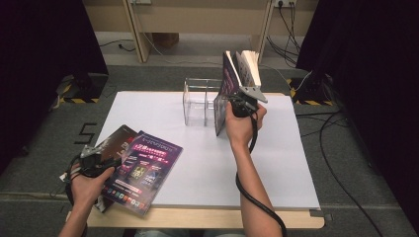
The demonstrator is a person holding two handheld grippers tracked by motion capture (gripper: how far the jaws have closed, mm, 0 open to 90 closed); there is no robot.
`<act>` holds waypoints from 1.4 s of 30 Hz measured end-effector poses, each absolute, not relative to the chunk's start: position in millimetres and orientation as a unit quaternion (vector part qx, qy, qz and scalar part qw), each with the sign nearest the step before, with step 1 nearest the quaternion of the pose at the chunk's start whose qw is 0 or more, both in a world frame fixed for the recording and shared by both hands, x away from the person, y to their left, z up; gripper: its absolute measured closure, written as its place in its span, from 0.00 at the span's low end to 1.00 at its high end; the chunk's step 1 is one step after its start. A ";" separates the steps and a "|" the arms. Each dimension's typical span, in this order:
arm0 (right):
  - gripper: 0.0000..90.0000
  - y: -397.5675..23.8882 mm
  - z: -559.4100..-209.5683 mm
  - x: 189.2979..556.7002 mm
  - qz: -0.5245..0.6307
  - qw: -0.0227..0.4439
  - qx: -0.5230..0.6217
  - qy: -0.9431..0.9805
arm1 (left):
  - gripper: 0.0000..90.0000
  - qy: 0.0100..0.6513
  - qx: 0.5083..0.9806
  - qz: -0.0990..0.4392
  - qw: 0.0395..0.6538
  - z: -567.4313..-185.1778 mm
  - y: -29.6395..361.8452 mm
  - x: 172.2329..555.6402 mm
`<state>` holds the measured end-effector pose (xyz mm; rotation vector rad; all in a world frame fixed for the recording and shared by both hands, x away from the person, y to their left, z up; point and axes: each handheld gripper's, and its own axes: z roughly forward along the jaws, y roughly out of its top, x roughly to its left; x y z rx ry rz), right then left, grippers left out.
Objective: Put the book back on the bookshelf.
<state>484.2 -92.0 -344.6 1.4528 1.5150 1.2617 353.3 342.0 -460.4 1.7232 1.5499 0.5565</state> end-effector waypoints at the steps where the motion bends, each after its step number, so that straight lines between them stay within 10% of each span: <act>1: 0.80 -91.5 -344.9 482.7 0.486 0.336 0.559 0.581 | 0.68 0.604 0.672 0.217 0.370 -460.4 342.2 353.4; 42: 0.76 -97.4 -373.2 439.0 0.486 0.284 0.551 0.616 | 0.62 0.611 0.671 0.209 0.363 -461.1 342.4 354.9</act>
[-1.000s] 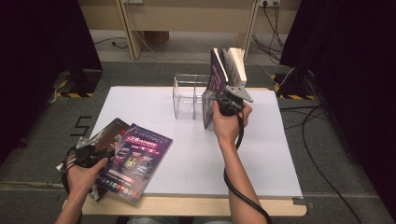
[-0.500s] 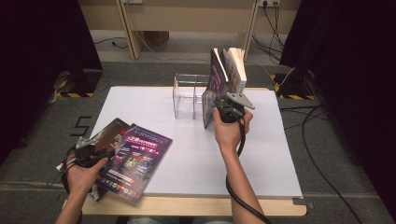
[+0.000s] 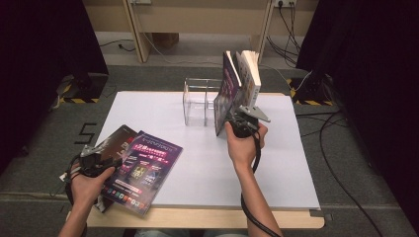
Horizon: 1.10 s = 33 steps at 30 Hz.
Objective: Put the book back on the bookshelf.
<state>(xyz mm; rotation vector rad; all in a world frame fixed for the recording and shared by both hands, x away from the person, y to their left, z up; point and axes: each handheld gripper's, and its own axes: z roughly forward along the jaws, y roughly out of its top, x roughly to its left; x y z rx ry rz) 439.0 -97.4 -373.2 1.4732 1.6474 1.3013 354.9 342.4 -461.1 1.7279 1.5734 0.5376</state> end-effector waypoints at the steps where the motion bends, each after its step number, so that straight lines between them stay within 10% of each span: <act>1: 0.76 -97.3 -375.3 438.0 0.485 0.280 0.552 0.618 | 0.62 0.611 0.672 0.208 0.363 -461.5 342.5 355.0; 33: 0.74 -64.8 -428.3 424.9 0.449 0.208 0.551 0.672 | 0.59 0.621 0.673 0.194 0.352 -469.3 346.0 359.6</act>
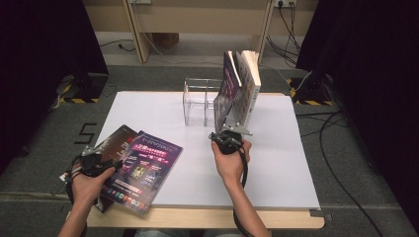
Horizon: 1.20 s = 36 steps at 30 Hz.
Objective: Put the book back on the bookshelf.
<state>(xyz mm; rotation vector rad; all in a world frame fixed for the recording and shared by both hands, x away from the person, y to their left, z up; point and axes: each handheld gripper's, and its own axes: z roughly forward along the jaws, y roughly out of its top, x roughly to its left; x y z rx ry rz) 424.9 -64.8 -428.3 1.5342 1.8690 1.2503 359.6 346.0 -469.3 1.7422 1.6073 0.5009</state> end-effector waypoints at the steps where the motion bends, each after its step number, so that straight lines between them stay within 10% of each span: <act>1: 0.74 -63.1 -429.5 424.6 0.448 0.206 0.552 0.673 | 0.59 0.621 0.673 0.193 0.352 -469.3 346.2 359.7; 36: 0.73 3.8 -459.9 428.3 0.418 0.137 0.521 0.731 | 0.59 0.630 0.672 0.175 0.348 -477.2 349.5 364.8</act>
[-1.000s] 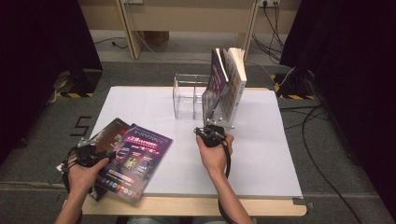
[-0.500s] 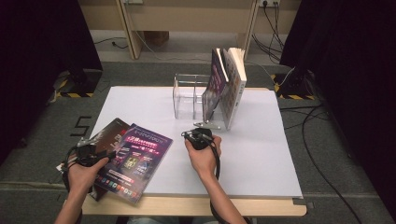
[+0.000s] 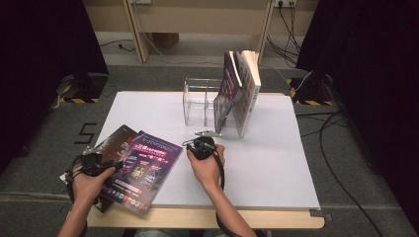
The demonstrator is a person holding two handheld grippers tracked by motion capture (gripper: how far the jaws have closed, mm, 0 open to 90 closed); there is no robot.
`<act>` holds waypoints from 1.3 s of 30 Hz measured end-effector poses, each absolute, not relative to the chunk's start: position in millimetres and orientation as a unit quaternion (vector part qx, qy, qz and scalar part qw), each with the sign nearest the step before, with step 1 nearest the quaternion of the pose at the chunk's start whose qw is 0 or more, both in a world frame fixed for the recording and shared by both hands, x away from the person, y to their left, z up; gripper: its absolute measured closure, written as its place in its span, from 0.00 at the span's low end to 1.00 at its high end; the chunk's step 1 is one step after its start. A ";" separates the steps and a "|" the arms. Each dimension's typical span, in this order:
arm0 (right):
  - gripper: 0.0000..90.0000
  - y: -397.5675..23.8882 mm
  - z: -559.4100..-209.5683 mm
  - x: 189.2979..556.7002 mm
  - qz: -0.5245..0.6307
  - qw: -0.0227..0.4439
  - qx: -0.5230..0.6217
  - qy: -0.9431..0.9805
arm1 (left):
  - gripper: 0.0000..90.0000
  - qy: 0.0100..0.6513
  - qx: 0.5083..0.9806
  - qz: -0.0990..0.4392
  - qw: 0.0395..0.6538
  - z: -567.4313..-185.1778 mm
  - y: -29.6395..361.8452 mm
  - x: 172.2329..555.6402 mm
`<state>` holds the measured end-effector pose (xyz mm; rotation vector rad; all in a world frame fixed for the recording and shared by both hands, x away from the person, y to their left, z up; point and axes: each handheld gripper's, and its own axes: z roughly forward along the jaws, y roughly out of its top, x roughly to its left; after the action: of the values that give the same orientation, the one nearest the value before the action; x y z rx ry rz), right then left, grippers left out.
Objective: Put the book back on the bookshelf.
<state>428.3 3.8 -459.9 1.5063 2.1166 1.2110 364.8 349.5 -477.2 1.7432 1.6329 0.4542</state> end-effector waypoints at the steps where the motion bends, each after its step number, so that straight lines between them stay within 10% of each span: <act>1: 0.73 4.9 -460.7 429.0 0.418 0.139 0.518 0.733 | 0.59 0.630 0.672 0.175 0.347 -477.6 349.5 364.9; 39: 0.68 32.4 -480.0 456.8 0.380 0.063 0.533 0.753 | 0.60 0.631 0.677 0.166 0.340 -482.6 350.2 367.1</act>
<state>456.8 32.4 -480.0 1.6105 2.2763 1.1489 367.1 350.2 -482.6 1.7630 1.6414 0.4331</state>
